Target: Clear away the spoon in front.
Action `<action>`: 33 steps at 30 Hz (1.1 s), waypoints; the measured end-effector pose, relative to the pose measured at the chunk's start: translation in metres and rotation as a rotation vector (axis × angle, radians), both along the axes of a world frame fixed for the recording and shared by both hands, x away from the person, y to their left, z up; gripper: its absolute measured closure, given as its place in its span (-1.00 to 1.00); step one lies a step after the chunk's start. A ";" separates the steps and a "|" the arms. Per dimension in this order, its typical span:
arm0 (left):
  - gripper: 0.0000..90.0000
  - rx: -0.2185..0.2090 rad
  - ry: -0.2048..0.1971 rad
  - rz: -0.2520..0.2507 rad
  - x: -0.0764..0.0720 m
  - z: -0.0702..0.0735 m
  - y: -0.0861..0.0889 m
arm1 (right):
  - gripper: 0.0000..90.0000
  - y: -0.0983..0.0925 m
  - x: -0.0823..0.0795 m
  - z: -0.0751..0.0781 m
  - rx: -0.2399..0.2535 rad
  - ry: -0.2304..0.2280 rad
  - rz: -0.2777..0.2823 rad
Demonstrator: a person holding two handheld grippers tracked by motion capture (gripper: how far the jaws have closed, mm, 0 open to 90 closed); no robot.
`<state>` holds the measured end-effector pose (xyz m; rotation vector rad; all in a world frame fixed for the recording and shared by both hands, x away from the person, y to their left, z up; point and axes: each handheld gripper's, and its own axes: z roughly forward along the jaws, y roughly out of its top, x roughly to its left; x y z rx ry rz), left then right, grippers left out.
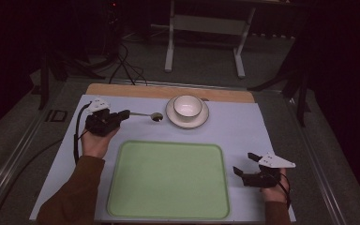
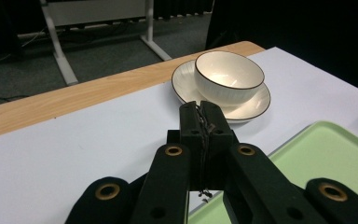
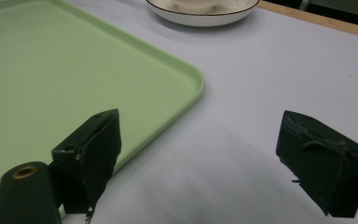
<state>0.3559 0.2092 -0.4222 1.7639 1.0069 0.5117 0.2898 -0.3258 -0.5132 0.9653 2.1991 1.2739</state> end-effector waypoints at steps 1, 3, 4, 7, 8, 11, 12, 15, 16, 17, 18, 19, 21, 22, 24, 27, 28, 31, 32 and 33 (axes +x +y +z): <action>0.99 -0.001 0.000 0.001 -0.001 0.000 0.001 | -0.69 0.000 0.000 0.000 0.000 0.000 0.000; 0.98 -0.001 0.000 0.003 -0.003 -0.001 0.003 | -0.69 0.000 0.000 0.000 0.000 0.000 0.000; 0.98 0.001 0.000 0.002 -0.004 -0.001 0.004 | -0.69 0.000 0.000 0.000 0.000 0.000 0.000; 0.98 0.008 0.005 0.008 -0.007 -0.003 0.007 | -0.69 0.000 0.000 0.000 -0.002 0.001 0.002; 0.98 0.009 0.006 0.009 -0.008 -0.004 0.008 | -0.69 0.000 0.000 0.000 -0.002 0.001 0.002; 0.98 0.005 0.011 0.020 -0.011 -0.006 0.014 | -0.69 0.000 0.000 0.000 -0.003 0.001 0.003; 0.98 0.004 0.013 0.025 -0.013 -0.007 0.016 | -0.69 0.000 0.000 0.000 -0.003 0.002 0.003; 0.98 0.011 0.018 0.032 -0.018 -0.009 0.022 | -0.69 0.001 0.000 0.000 -0.006 0.002 0.003; 0.98 0.014 0.021 0.035 -0.020 -0.010 0.023 | -0.69 0.001 0.000 0.000 -0.006 0.003 0.003; 0.98 0.015 0.023 0.039 -0.022 -0.011 0.025 | -0.69 0.001 0.000 0.000 -0.006 0.003 0.003; 0.98 0.012 0.025 0.042 -0.024 -0.011 0.027 | -0.69 0.001 0.000 -0.001 -0.006 0.003 0.003; 0.98 0.009 0.027 0.045 -0.026 -0.013 0.029 | -0.69 0.001 0.000 -0.001 -0.006 0.003 0.003; 0.98 0.010 0.032 0.052 -0.030 -0.015 0.033 | -0.69 0.001 0.000 -0.001 -0.007 0.004 0.004; 0.98 0.014 0.035 0.054 -0.031 -0.016 0.034 | -0.69 0.001 0.000 -0.001 -0.007 0.004 0.004; 0.98 0.022 0.041 0.061 -0.035 -0.018 0.037 | -0.69 0.001 0.000 -0.001 -0.007 0.004 0.003; 0.98 0.033 0.047 0.066 -0.042 -0.020 0.042 | -0.69 0.001 0.000 -0.001 -0.008 0.004 0.002; 0.98 0.033 0.048 0.069 -0.044 -0.021 0.043 | -0.69 0.001 0.000 -0.001 -0.008 0.004 0.002; 0.98 0.025 0.047 0.078 -0.052 -0.023 0.050 | -0.69 0.001 0.000 -0.001 -0.009 0.003 0.003; 0.98 0.019 0.049 0.081 -0.055 -0.024 0.052 | -0.69 0.001 0.000 -0.001 -0.010 0.003 0.002; 0.98 0.016 0.051 0.085 -0.058 -0.024 0.054 | -0.69 0.001 0.000 -0.001 -0.009 0.004 0.002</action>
